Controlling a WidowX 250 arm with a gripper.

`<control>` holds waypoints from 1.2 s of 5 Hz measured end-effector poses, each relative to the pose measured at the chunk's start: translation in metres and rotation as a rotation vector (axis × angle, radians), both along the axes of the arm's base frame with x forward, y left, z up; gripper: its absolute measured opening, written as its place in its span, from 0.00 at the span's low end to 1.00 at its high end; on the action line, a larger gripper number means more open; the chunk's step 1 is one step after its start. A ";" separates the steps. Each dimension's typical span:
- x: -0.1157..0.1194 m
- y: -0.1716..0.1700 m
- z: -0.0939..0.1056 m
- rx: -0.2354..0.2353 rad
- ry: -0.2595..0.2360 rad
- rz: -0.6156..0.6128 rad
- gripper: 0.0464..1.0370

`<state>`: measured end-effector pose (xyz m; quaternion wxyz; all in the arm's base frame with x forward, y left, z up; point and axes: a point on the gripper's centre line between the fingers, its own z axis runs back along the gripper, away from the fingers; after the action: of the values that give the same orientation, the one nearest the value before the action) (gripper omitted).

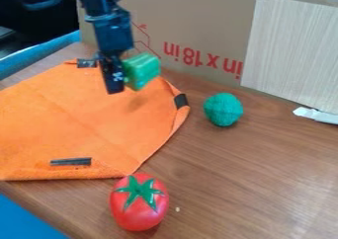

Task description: Move the green object from top left to bottom right

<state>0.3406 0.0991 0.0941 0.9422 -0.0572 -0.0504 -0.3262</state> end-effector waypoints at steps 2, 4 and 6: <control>-0.012 -0.058 0.002 -0.019 0.024 -0.138 0.06; -0.031 -0.094 -0.011 0.002 0.050 -0.230 0.06; -0.044 -0.118 -0.026 0.028 0.075 -0.297 0.06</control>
<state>0.2971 -0.0189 0.0680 0.8856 -0.0632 -0.0018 -0.4602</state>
